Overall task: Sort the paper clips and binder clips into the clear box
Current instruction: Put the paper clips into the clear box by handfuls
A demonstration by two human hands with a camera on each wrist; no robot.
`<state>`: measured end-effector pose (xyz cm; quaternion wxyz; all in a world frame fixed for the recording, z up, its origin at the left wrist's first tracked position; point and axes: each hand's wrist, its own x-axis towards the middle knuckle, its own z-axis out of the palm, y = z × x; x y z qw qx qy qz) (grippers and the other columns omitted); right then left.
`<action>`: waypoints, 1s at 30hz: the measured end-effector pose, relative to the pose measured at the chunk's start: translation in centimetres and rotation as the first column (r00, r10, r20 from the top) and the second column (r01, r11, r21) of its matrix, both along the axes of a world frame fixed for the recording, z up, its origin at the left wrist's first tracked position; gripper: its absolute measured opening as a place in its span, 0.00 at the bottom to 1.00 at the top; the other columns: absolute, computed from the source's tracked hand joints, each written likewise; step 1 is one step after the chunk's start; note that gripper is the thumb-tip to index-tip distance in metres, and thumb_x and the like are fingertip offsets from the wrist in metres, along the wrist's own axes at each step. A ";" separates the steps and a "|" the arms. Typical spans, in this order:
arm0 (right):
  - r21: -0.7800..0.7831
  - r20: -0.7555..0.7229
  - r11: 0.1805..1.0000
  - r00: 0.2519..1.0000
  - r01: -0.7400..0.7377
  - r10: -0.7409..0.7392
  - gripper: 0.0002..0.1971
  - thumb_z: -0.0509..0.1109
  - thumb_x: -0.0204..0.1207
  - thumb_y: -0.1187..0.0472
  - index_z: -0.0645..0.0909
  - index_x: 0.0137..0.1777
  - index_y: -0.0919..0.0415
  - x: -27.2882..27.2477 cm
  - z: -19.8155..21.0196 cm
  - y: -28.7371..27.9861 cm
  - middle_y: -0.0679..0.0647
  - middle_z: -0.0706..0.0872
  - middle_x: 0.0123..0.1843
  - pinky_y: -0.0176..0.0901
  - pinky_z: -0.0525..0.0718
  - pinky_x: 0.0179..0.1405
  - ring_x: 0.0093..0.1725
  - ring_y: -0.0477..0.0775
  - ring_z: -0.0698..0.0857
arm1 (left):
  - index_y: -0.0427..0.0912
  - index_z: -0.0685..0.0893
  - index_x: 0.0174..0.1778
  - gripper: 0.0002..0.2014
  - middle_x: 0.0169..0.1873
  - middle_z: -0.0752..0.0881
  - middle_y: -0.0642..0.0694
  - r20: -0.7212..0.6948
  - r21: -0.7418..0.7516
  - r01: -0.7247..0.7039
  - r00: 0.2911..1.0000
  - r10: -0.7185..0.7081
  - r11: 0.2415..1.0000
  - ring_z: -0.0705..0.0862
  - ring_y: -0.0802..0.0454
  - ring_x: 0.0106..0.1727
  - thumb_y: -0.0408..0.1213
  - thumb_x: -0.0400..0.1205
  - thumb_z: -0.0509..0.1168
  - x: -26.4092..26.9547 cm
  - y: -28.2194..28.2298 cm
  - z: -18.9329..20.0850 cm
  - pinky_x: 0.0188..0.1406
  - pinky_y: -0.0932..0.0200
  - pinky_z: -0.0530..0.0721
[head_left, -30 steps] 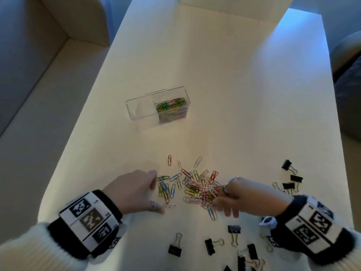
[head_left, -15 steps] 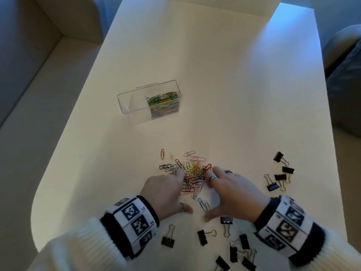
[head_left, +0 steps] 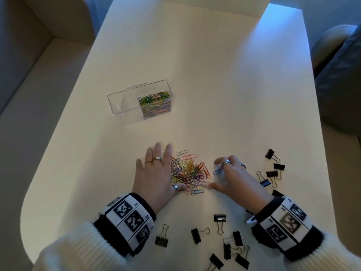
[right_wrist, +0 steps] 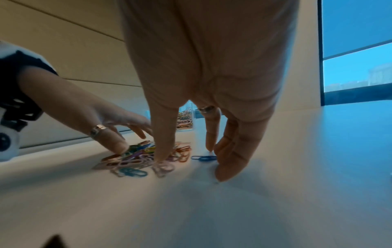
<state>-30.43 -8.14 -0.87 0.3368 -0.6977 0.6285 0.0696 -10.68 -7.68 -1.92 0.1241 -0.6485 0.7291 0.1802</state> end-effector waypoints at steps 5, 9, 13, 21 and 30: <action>0.037 0.190 0.997 0.979 0.070 -0.076 0.23 0.70 0.74 0.54 0.71 0.67 0.58 1.8 -0.5 0.7 0.52 0.72 0.61 0.39 0.78 0.63 0.55 0.47 0.78 | 0.44 0.38 0.80 0.40 0.82 0.39 0.42 -0.227 0.156 0.001 0.973 0.035 0.988 0.38 0.45 0.82 0.58 0.81 0.52 -1.1 0.5 -0.4 0.81 0.50 0.49; -0.093 0.163 0.993 0.985 0.074 -0.058 0.30 0.69 0.72 0.47 0.65 0.72 0.53 2.0 -0.3 -0.2 0.51 0.68 0.66 0.41 0.73 0.68 0.67 0.50 0.69 | 0.46 0.44 0.81 0.35 0.82 0.49 0.46 -0.459 0.080 -0.038 0.886 0.071 0.996 0.47 0.54 0.83 0.50 0.83 0.54 0.6 -1.1 1.1 0.81 0.57 0.52; -0.081 0.032 0.987 0.990 -0.137 0.140 0.50 0.70 0.61 0.32 0.51 0.79 0.49 3.3 -0.3 -0.7 0.50 0.56 0.76 0.55 0.67 0.73 0.74 0.55 0.56 | 0.44 0.53 0.80 0.31 0.80 0.59 0.44 -0.462 -0.154 -0.070 0.887 -0.009 0.986 0.57 0.51 0.80 0.44 0.83 0.57 2.9 -3.6 3.9 0.77 0.58 0.57; -0.110 0.003 0.967 0.973 -0.229 0.231 0.39 0.78 0.61 0.45 0.64 0.71 0.44 5.3 -0.7 -1.3 0.49 0.64 0.65 0.50 0.79 0.58 0.64 0.53 0.61 | 0.37 0.70 0.72 0.24 0.70 0.72 0.36 -0.367 -0.465 -0.126 0.928 -0.061 0.876 0.65 0.39 0.74 0.36 0.80 0.63 6.8 -10.4 6.9 0.72 0.44 0.66; -0.082 0.083 0.985 0.984 -0.152 0.158 0.12 0.73 0.70 0.52 0.80 0.52 0.50 5.9 -1.2 -2.3 0.46 0.77 0.53 0.46 0.80 0.53 0.56 0.50 0.73 | 0.52 0.59 0.77 0.32 0.78 0.62 0.47 -0.209 -0.172 -0.107 0.975 0.070 0.979 0.55 0.44 0.80 0.62 0.79 0.52 8.9 -15.5 6.0 0.76 0.30 0.50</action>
